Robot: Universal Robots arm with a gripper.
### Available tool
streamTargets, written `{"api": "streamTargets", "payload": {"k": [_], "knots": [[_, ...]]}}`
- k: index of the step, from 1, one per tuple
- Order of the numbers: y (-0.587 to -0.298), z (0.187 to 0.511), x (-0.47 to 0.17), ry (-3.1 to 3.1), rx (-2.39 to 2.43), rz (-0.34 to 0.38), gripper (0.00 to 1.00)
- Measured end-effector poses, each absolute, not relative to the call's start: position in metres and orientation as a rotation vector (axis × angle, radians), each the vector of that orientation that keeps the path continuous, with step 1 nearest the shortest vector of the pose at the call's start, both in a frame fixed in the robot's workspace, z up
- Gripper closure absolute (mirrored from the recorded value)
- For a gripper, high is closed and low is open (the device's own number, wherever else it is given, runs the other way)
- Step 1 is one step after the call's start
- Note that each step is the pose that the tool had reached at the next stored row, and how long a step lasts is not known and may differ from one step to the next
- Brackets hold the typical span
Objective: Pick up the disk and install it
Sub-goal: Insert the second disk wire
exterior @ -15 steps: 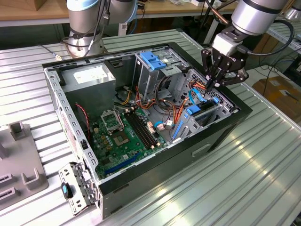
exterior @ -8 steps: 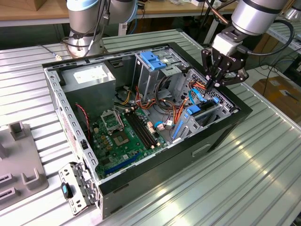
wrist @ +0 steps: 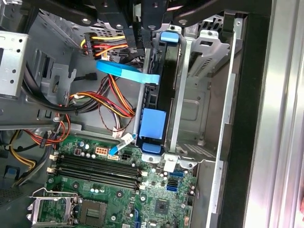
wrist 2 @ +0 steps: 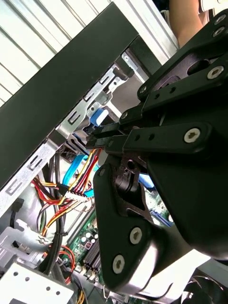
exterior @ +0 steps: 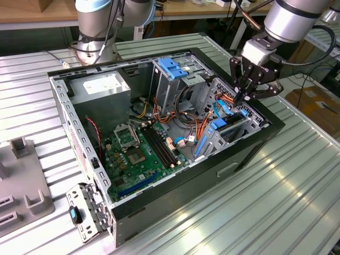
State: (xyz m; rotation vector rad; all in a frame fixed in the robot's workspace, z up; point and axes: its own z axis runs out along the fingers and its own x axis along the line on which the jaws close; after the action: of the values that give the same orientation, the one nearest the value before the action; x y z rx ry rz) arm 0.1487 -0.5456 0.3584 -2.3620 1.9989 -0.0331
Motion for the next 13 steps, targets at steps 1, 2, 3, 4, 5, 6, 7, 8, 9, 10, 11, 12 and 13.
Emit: {"api": "streamTargets", "payload": {"k": [1, 2, 3, 4, 5, 6, 7, 8, 9, 10, 11, 12, 13], "knots": [[-0.5468, 0.3580, 0.1485, 2.000, -2.362, -0.033, 0.84], [-0.5474, 0.3576, 0.1483, 2.000, -2.361, -0.033, 0.84], [-0.5480, 0.3569, 0.1476, 2.001, -2.360, -0.033, 0.84], [-0.5484, 0.3563, 0.1470, 2.002, -2.360, -0.034, 0.84], [-0.5490, 0.3556, 0.1460, 2.003, -2.359, -0.034, 0.84], [-0.5500, 0.3547, 0.1447, 2.004, -2.359, -0.034, 0.84], [-0.5506, 0.3542, 0.1441, 2.004, -2.359, -0.034, 0.84], [-0.5510, 0.3538, 0.1437, 2.005, -2.358, -0.035, 0.84], [-0.5517, 0.3530, 0.1428, 2.007, -2.357, -0.035, 0.84], [-0.5529, 0.3519, 0.1416, 2.009, -2.355, -0.035, 0.84], [-0.5542, 0.3510, 0.1406, 2.010, -2.354, -0.035, 0.84], [-0.5549, 0.3504, 0.1400, 2.011, -2.353, -0.035, 0.84], [-0.5554, 0.3501, 0.1391, 2.012, -2.352, -0.035, 0.84]]}}
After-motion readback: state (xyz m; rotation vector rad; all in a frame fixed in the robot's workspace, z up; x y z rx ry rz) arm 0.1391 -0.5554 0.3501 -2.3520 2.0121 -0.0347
